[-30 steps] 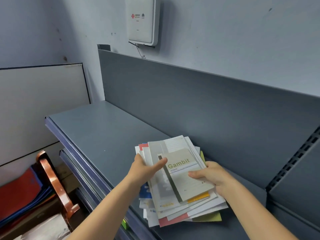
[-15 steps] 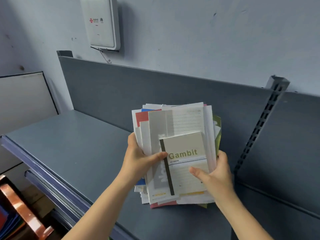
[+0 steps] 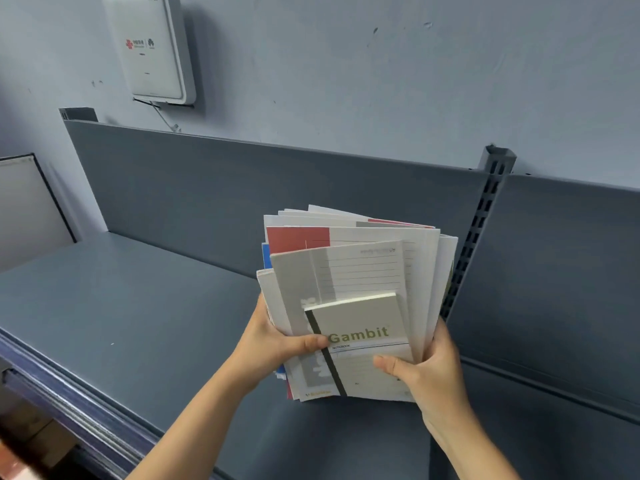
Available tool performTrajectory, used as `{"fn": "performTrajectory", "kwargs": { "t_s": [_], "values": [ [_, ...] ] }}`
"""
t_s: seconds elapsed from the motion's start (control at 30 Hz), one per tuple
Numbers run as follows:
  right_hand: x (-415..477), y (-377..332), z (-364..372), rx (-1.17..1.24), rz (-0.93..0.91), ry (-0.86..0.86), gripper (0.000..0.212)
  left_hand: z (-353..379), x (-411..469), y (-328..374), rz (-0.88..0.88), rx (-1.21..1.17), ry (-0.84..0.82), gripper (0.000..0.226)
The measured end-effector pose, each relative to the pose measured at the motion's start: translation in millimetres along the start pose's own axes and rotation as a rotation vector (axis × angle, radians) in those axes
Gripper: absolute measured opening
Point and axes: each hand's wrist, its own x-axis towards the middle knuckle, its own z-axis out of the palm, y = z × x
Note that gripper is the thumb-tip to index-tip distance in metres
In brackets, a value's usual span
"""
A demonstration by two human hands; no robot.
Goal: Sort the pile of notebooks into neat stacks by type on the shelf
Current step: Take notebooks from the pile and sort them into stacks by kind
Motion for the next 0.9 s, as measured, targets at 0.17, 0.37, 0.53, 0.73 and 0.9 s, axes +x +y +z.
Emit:
{"fn": "performTrajectory", "kwargs": {
  "t_s": [0.17,0.37,0.53,0.73,0.9],
  "values": [
    [-1,6,-7,-0.011,0.039,-0.059,0.075,8,4,-7,-0.027,-0.024,-0.012,0.091],
    [-9,6,-9,-0.086,0.036,-0.078,0.082,16,0,-10,-0.005,-0.029,-0.012,0.090],
    [-14,12,-9,-0.111,0.110,-0.046,0.085,29,-4,-12,0.034,-0.045,-0.016,0.095],
    [-15,10,-2,-0.029,0.115,-0.025,0.086,39,-7,-12,0.066,-0.020,0.026,0.094],
    [-17,17,-6,-0.017,0.102,-0.055,0.076,41,-17,-15,0.096,-0.010,0.100,0.096]
  ]
}}
